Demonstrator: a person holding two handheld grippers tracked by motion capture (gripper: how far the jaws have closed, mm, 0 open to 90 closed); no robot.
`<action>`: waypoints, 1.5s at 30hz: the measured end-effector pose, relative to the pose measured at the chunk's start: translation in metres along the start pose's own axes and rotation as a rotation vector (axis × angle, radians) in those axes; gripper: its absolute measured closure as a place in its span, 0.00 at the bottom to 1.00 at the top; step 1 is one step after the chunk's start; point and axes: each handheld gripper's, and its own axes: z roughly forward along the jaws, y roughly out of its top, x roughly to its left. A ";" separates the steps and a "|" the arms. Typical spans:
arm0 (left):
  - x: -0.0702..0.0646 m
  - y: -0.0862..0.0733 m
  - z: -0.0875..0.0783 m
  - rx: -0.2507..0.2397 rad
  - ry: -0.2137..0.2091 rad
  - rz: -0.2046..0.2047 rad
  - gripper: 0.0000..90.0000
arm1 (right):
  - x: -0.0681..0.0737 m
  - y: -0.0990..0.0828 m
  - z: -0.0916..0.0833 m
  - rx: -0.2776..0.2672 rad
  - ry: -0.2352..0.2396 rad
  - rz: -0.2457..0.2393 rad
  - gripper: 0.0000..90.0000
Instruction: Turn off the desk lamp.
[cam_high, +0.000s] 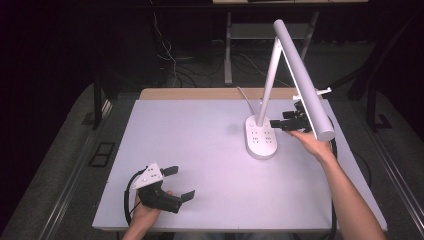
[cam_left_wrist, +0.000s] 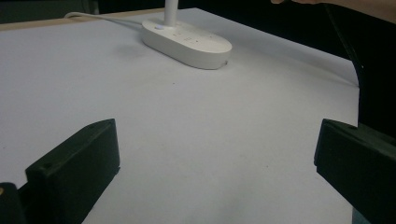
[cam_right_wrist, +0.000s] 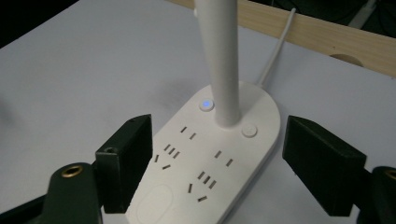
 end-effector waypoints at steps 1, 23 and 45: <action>0.000 0.000 0.000 -0.001 0.000 0.001 0.00 | -0.002 0.000 0.002 0.002 -0.001 0.006 0.32; 0.001 0.000 -0.003 -0.011 0.000 -0.003 0.00 | -0.032 -0.005 0.038 -0.023 -0.026 0.140 0.69; 0.002 0.000 -0.005 -0.033 -0.011 -0.027 0.00 | -0.044 -0.015 0.067 0.016 0.030 0.191 1.00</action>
